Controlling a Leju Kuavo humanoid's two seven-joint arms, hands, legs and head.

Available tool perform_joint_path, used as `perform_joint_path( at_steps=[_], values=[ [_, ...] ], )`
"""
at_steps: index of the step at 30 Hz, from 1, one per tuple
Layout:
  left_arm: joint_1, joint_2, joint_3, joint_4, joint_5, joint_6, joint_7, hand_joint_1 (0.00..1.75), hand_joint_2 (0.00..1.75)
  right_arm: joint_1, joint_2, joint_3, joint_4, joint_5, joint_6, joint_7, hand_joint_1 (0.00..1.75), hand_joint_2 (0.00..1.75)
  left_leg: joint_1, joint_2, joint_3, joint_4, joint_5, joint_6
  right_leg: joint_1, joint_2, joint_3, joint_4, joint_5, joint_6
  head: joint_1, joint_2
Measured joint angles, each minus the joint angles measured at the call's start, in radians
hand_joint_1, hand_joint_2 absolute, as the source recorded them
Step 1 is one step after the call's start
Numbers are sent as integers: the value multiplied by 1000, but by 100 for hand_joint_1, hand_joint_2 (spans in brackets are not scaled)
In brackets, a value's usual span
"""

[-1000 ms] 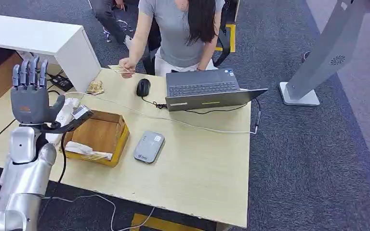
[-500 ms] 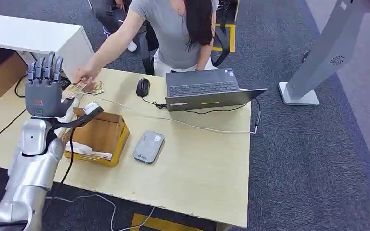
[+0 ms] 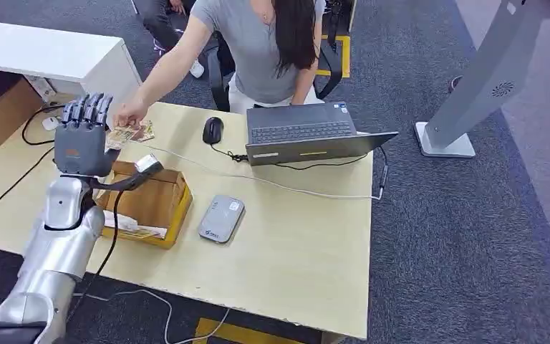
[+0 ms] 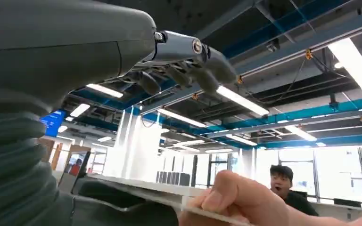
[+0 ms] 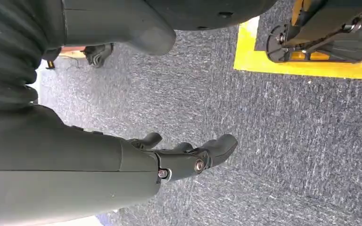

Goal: Pass the card to the sensor for recognition and then transmit it.

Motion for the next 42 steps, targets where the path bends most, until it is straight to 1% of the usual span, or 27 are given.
perform_joint_path(
  at_steps=[16,18,21,26,29,33,39,42],
  values=[
    [0,1,-8,22,43,-2,-13,175,175,1,0,1,0,-4,-2,-2,0,175,0,0,0,0,0,0,0,0,0,0,0,0,0,0],
    [4,9,-8,26,67,1,-21,175,175,0,5,5,0,-2,-17,5,0,175,0,0,0,0,0,0,0,0,0,1,0,0,0,0],
    [17,35,-8,28,101,10,-42,175,175,1,15,7,0,1,-39,18,0,175,0,1,0,0,0,0,0,1,-1,1,0,0,0,0],
    [26,50,-8,31,106,11,-50,175,175,0,18,9,0,5,-41,19,0,175,0,1,-1,0,0,0,0,1,-1,1,0,0,0,0],
    [22,38,-9,31,96,8,-55,175,175,1,13,9,0,-3,-24,-1,0,175,0,1,-1,0,0,0,0,1,-1,1,0,0,0,0],
    [21,11,-25,30,87,5,-55,175,175,1,11,9,0,-5,-19,-4,0,175,0,1,-1,0,0,0,0,1,-1,1,1,1,0,0],
    [22,-43,-88,-7,86,-59,-64,175,175,1,11,9,0,-11,-19,-5,0,175,0,1,-1,0,0,0,0,1,-1,1,1,1,0,0],
    [23,-66,-126,-24,84,-73,-64,175,175,0,11,10,0,-11,-19,-5,0,175,0,1,-1,0,0,0,0,1,-1,1,1,1,0,0]
  ],
)
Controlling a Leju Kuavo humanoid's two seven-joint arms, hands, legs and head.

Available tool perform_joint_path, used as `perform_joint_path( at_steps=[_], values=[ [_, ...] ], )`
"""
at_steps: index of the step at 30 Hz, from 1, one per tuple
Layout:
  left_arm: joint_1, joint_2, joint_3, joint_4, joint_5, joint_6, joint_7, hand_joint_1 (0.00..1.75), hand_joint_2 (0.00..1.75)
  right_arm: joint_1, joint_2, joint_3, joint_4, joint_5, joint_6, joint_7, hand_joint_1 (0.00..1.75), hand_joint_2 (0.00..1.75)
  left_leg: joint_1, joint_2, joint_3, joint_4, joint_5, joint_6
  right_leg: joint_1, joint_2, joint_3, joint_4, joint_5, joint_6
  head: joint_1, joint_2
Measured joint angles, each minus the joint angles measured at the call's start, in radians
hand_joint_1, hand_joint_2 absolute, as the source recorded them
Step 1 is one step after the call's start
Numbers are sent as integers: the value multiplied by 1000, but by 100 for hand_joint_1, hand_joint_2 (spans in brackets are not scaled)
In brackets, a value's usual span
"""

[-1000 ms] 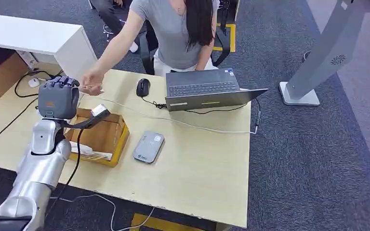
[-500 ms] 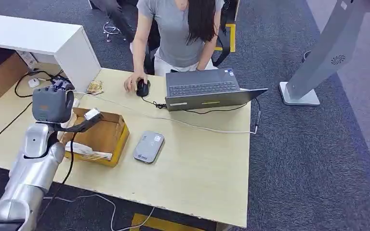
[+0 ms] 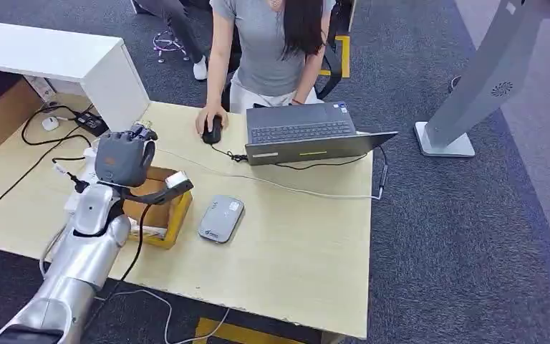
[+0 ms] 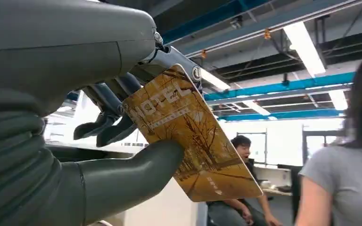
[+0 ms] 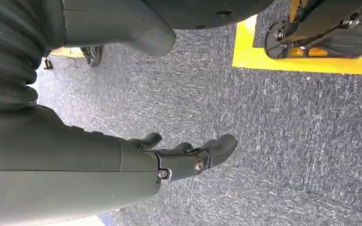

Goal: Pass the card to the sensor for recognition and then transmit it.

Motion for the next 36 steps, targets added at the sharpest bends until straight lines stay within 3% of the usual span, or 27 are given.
perform_joint_path(
  at_steps=[4,10,16,28,33,36],
  values=[
    [1,-20,-30,-18,0,-15,0,175,175,0,0,0,0,-2,0,-2,0,175,0,-1,0,0,0,0,0,0,0,0,0,0,0,0],
    [7,-59,-111,-53,-13,-144,34,175,175,0,0,0,0,-18,0,-3,0,175,0,-1,0,0,0,0,0,0,0,0,0,0,0,0],
    [14,-78,-185,-61,-12,-228,65,175,175,1,0,0,0,-32,0,-8,0,175,0,-1,0,0,0,0,0,0,0,0,0,1,0,0],
    [34,-105,-256,-35,-18,-303,92,175,175,1,0,0,0,-43,1,-13,0,175,0,0,0,0,0,0,0,0,0,0,0,1,0,0],
    [33,-111,-277,-11,-21,-380,130,175,175,1,0,0,0,-54,0,1,0,175,0,0,0,0,0,0,0,0,-1,0,0,1,0,0],
    [25,-120,-291,17,-43,-421,184,175,175,1,-2,0,0,-60,-1,11,0,175,0,0,0,0,0,0,0,0,-1,0,0,1,0,0]
  ],
)
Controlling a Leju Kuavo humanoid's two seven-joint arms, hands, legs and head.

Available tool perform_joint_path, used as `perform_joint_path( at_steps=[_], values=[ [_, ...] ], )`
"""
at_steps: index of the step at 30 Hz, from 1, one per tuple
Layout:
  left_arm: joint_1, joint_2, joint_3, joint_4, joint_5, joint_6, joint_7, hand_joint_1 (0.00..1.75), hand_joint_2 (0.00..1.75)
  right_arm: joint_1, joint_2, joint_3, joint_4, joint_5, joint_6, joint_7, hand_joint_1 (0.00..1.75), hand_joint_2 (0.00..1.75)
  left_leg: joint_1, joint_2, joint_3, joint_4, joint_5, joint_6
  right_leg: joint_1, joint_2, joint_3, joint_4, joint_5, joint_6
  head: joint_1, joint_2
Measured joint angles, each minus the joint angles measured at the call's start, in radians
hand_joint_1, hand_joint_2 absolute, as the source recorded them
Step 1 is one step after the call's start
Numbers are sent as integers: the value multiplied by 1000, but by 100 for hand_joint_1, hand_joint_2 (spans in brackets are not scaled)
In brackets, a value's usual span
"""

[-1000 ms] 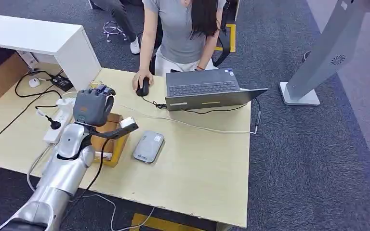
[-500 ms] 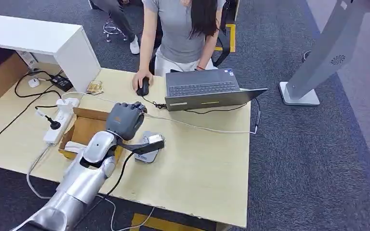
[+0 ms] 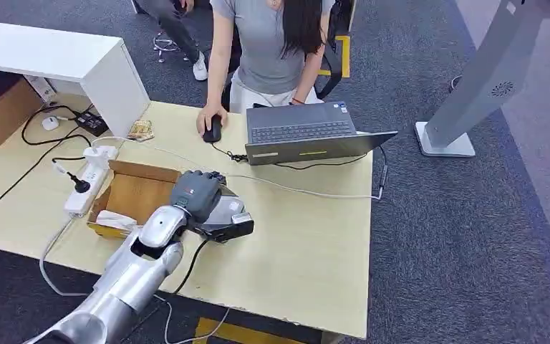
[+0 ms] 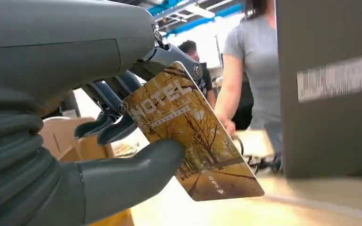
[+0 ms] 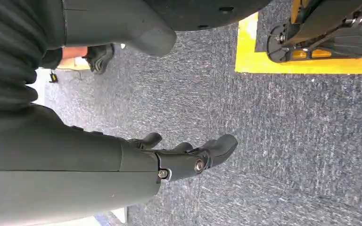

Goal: Pass the card to the sensor for recognition and then transmit it.

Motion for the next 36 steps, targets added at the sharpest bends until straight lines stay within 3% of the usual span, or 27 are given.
perform_joint_path(
  at_steps=[7,16,33,35,36],
  values=[
    [-27,-23,-16,68,-14,-48,67,175,175,0,0,0,0,-6,-2,8,0,175,0,0,0,0,0,0,0,0,0,0,0,0,0,0],
    [-67,-47,-22,152,0,-79,74,175,175,0,0,0,0,-14,-2,9,0,175,0,-1,0,0,0,0,0,0,1,0,0,0,0,0],
    [-84,-56,-24,180,19,-84,65,175,175,0,0,0,0,-21,-2,10,0,175,0,-1,0,0,2,0,0,0,1,0,1,0,0,0],
    [-88,-48,-24,145,30,37,68,175,175,1,0,10,0,-26,-5,7,0,175,0,-1,0,0,2,0,0,-1,0,1,1,0,0,0],
    [-89,-42,-24,121,27,66,68,175,175,1,0,14,0,-26,-5,5,0,175,0,-1,0,0,2,0,0,-1,1,1,1,0,0,0]
  ],
)
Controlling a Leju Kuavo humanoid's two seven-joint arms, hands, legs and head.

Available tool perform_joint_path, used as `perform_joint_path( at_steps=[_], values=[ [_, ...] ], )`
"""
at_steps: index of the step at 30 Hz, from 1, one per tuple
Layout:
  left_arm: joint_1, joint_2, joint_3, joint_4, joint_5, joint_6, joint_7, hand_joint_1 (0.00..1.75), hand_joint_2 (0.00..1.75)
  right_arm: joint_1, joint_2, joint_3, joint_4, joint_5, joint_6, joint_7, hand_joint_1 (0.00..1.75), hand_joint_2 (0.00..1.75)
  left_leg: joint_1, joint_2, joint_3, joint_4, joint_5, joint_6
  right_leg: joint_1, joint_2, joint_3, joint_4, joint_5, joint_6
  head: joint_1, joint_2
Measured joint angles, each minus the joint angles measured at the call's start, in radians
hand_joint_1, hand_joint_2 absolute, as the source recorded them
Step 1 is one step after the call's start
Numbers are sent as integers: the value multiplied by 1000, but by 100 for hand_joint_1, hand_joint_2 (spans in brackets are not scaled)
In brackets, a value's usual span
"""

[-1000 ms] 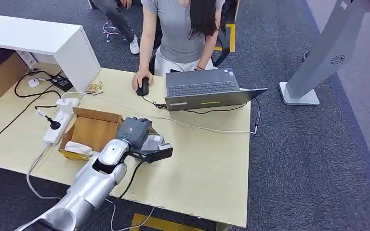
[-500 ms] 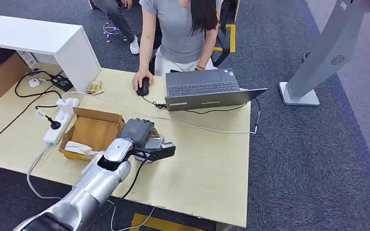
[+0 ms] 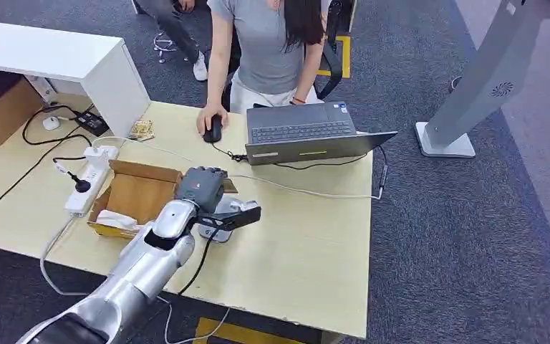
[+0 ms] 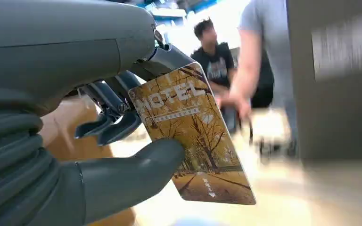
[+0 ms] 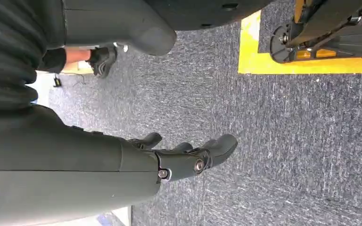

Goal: Pass the card to the sensor for recognition and then transmit it.

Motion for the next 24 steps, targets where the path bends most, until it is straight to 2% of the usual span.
perform_joint_path(
  at_steps=[4,11,19,24],
  values=[
    [-1,31,23,-92,-9,85,-3,175,175,1,0,5,0,5,-1,-4,0,175,0,0,0,0,0,0,0,0,0,0,0,0,0,0],
    [-4,66,75,-178,-19,116,-17,175,175,0,-2,21,0,11,-2,-12,0,175,0,0,0,0,0,0,0,0,0,0,0,0,0,0],
    [-32,91,115,-185,-47,123,-16,175,175,0,-2,27,0,15,0,-11,0,175,0,0,0,0,1,-1,0,0,0,0,0,0,0,0],
    [-147,124,138,-91,-84,144,-1,175,175,-1,-4,43,0,23,3,-4,0,175,0,-1,0,0,1,-1,0,0,-1,1,0,0,0,0]
  ],
)
